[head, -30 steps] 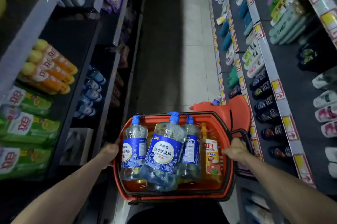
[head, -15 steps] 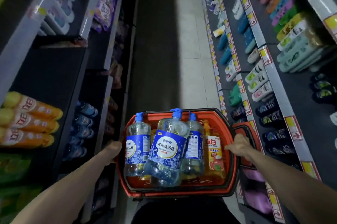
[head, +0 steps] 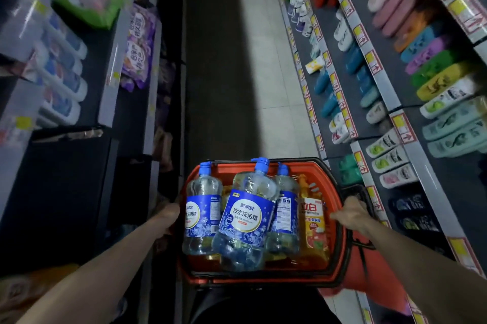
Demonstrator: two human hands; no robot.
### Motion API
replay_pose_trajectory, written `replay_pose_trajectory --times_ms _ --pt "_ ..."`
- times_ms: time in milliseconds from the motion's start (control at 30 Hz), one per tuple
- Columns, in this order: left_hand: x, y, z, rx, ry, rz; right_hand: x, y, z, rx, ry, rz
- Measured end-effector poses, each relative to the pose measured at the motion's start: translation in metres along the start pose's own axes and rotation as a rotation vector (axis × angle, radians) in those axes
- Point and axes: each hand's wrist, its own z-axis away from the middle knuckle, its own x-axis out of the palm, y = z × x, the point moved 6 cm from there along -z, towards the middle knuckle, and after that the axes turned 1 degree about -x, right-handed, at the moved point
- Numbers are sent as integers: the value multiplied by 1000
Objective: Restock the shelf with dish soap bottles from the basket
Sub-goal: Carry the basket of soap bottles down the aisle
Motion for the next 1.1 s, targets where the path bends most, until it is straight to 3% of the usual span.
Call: replay_pose_trajectory --times_ms 167,333,533,833,1100 --pt "-10 70 -42 -10 81 -65 -26 -49 -54 -14 -26 -4" --pt "-3 147 -77 7 -8 -14 -67 -113 -119 -51 -67 -8" --pt "-14 232 -110 -71 139 -35 -126 -180 -177 -65 -73 3" --pt "-21 373 -183 0 100 -24 -202 -282 -268 -136 -12 25" --pt "-40 475 -267 -3 45 -11 -250 -370 -336 -46 -4 35"
